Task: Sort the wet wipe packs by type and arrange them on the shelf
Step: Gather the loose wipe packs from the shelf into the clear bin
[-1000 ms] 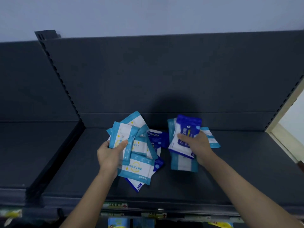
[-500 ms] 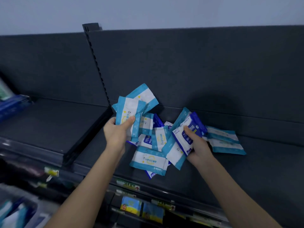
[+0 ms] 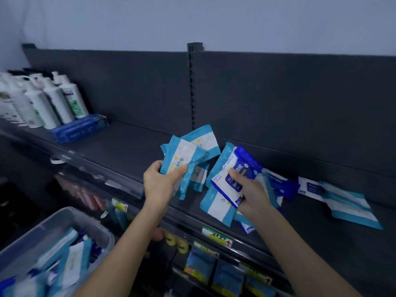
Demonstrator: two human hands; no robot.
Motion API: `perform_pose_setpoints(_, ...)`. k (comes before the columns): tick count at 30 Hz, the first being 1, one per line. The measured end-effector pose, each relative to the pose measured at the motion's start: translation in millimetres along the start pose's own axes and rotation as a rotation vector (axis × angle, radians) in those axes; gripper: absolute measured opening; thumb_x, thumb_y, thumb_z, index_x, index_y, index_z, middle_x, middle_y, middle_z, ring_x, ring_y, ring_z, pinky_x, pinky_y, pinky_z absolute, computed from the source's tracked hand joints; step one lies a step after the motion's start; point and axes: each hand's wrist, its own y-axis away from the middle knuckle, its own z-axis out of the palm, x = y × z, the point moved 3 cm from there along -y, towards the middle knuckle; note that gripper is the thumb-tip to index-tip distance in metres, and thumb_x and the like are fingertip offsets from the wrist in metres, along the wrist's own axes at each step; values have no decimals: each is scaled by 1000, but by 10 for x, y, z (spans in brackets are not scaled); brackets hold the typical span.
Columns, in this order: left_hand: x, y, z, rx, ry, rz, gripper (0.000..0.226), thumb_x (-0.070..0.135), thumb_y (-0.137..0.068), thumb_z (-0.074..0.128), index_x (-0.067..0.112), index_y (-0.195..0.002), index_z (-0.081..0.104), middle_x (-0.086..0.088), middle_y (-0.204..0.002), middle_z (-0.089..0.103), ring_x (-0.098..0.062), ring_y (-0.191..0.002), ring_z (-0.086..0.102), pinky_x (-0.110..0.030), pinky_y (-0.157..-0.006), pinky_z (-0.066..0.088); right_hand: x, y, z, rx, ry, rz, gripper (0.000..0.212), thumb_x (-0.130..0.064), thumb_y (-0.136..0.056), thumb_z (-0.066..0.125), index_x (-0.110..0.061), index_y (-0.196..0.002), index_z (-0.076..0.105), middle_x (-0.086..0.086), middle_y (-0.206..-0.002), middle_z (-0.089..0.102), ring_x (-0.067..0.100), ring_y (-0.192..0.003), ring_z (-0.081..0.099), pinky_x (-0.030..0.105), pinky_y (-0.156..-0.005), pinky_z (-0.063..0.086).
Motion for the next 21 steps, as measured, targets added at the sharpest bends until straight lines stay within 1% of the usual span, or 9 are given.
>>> perform_pose_setpoints(2, -9, -55, -390, 41, -24, 16, 28, 17, -71, 84, 8, -87, 63, -7, -88, 73, -28, -80, 71, -45, -67, 60, 248, 28, 316, -23, 38, 23, 30, -11, -80, 73, -5, -108, 64, 13, -96, 74, 27, -85, 71, 44, -71, 59)
perform_pose_setpoints(5, -53, -118, -940, 105, -62, 12, 27, 17, -71, 84, 11, -85, 63, -5, -86, 72, -27, -80, 71, -46, -67, 60, 659, 63, 715, -55, 91, 88, 29, -13, -81, 74, -5, -107, 65, 13, -96, 74, 30, -88, 71, 46, -76, 58)
perform_pose_setpoints(7, -92, -136, -1312, 152, -63, 5, 25, 15, -70, 84, 14, -83, 63, -3, -85, 72, -24, -77, 70, -45, -67, 60, 955, 72, 962, -98, 131, 130, 31, -14, -81, 74, -6, -109, 64, 14, -98, 73, 32, -91, 70, 49, -81, 56)
perform_pose_setpoints(10, -219, -120, -1880, 211, -73, -33, 25, 15, -71, 84, 15, -84, 63, -5, -87, 72, -27, -80, 70, -43, -67, 60, 1434, 117, 1348, -147, 205, 181, 35, -17, -81, 75, -6, -112, 63, 15, -101, 73, 34, -94, 69, 54, -87, 54)
perform_pose_setpoints(12, -335, -94, -2243, 245, -92, -75, 27, 17, -70, 84, 13, -86, 62, -6, -87, 73, -28, -79, 71, -47, -66, 60, 1761, 172, 1577, -165, 224, 219, 36, -17, -80, 75, -7, -112, 64, 15, -101, 73, 35, -93, 69, 54, -86, 54)
perform_pose_setpoints(14, -424, -55, -2569, 273, -103, -105, 27, 17, -71, 84, 12, -85, 62, -5, -85, 72, -25, -74, 71, -49, -63, 59, 2072, 211, 1781, -178, 231, 260, 35, -15, -80, 75, -6, -112, 64, 16, -100, 73, 34, -92, 70, 53, -83, 55)
perform_pose_setpoints(17, -534, 15, -3040, 340, -130, -132, 26, 14, -72, 83, 10, -87, 63, -6, -86, 72, -21, -71, 69, -44, -63, 59, 2497, 265, 2050, -180, 255, 310, 30, -14, -81, 74, -6, -109, 66, 15, -97, 73, 32, -87, 71, 47, -75, 58)
perform_pose_setpoints(19, -635, 72, -3363, 387, -143, -161, 25, 16, -72, 83, 14, -87, 63, -5, -87, 72, -21, -73, 70, -43, -63, 60, 2768, 302, 2215, -175, 278, 347, 31, -14, -80, 75, -5, -108, 65, 16, -97, 73, 32, -86, 71, 48, -75, 58)
perform_pose_setpoints(21, -742, 136, -3669, 448, -140, -202, 24, 19, -72, 83, 20, -86, 63, -3, -86, 72, -24, -76, 71, -45, -64, 60, 3023, 327, 2356, -176, 296, 389, 30, -13, -80, 75, -3, -107, 65, 18, -98, 72, 34, -86, 70, 50, -77, 57)
